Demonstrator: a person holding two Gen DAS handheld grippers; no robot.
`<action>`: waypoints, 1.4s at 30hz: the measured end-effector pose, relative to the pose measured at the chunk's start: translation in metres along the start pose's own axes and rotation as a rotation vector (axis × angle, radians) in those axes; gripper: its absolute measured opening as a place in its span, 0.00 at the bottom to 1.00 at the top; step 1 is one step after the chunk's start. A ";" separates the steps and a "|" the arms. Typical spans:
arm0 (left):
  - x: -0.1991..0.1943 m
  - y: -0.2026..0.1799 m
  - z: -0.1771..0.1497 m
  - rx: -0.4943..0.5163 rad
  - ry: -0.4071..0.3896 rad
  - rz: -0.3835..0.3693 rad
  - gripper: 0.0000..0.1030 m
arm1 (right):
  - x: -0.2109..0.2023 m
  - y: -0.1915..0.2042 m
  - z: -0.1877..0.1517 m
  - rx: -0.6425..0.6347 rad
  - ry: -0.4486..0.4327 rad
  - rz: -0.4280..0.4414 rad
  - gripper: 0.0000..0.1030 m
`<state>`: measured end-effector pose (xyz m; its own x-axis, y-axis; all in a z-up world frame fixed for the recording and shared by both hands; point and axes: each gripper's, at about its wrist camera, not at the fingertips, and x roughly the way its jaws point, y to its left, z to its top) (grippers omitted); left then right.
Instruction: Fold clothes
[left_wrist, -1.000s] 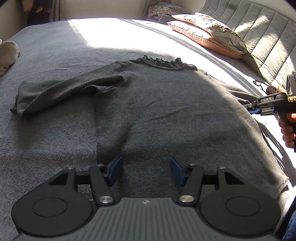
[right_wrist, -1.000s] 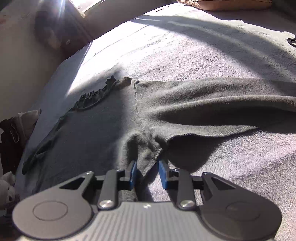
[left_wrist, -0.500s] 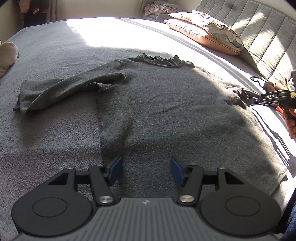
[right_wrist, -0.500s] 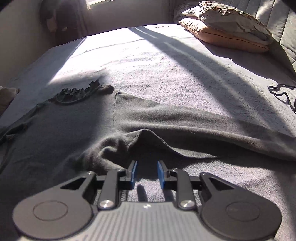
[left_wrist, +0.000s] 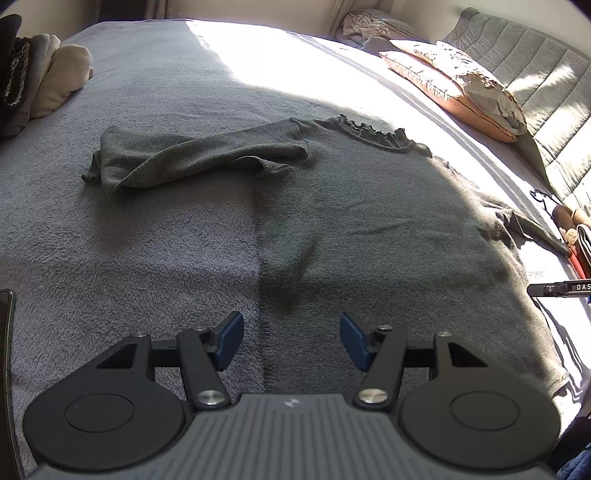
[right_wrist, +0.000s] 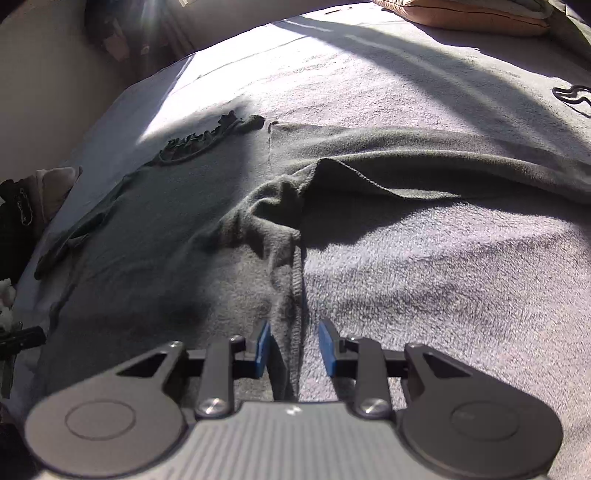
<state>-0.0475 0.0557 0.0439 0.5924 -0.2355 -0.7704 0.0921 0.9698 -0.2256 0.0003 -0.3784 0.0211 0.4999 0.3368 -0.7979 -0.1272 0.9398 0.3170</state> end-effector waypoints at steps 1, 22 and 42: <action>0.001 0.001 -0.003 0.001 0.017 -0.003 0.59 | -0.003 0.004 -0.011 -0.013 0.005 -0.001 0.29; -0.031 -0.004 -0.038 -0.007 -0.005 -0.058 0.03 | -0.073 0.030 -0.139 0.219 -0.207 -0.015 0.05; -0.042 0.011 -0.009 0.029 -0.101 -0.035 0.39 | -0.113 -0.022 -0.084 0.392 -0.313 -0.120 0.48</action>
<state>-0.0789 0.0762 0.0684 0.6664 -0.2627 -0.6978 0.1365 0.9630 -0.2322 -0.1252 -0.4325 0.0612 0.7312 0.1386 -0.6679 0.2477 0.8584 0.4492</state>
